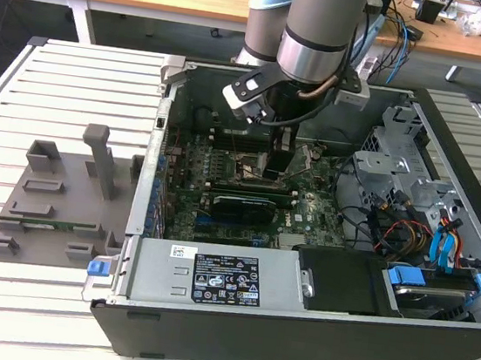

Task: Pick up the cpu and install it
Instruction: 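Place the cpu into insertion slot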

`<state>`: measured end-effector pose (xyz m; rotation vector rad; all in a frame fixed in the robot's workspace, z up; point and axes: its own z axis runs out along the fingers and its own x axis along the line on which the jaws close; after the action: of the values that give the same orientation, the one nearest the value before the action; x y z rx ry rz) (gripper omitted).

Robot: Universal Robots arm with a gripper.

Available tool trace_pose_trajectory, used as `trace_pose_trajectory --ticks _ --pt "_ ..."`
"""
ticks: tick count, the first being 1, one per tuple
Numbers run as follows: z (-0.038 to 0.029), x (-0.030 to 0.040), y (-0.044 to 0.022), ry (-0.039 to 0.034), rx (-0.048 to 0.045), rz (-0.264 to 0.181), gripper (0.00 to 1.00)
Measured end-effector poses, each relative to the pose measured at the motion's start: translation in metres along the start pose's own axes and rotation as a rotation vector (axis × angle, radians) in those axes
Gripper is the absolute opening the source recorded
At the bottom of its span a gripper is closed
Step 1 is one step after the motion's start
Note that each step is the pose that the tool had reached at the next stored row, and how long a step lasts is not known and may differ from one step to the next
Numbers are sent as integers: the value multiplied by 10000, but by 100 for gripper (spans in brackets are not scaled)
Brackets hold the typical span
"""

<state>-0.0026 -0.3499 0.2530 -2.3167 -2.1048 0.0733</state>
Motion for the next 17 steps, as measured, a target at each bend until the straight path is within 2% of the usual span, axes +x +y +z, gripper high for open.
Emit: trace_pose_trajectory --ticks 2,4,5,7,8,9,13,17 --pt "6 8 -2 -24 -13 -539 55" --pt "18 40 -6 -30 -20 -744 55" --pt "27 76 -12 -33 -21 -793 55" --pt "61 198 -52 -32 -22 -804 55" --pt "101 277 -91 -34 -21 -804 55" --pt "130 305 -108 -32 -22 -803 55" --pt "270 349 -153 -34 -21 -804 55" --pt "423 354 -150 -33 -22 -804 55"
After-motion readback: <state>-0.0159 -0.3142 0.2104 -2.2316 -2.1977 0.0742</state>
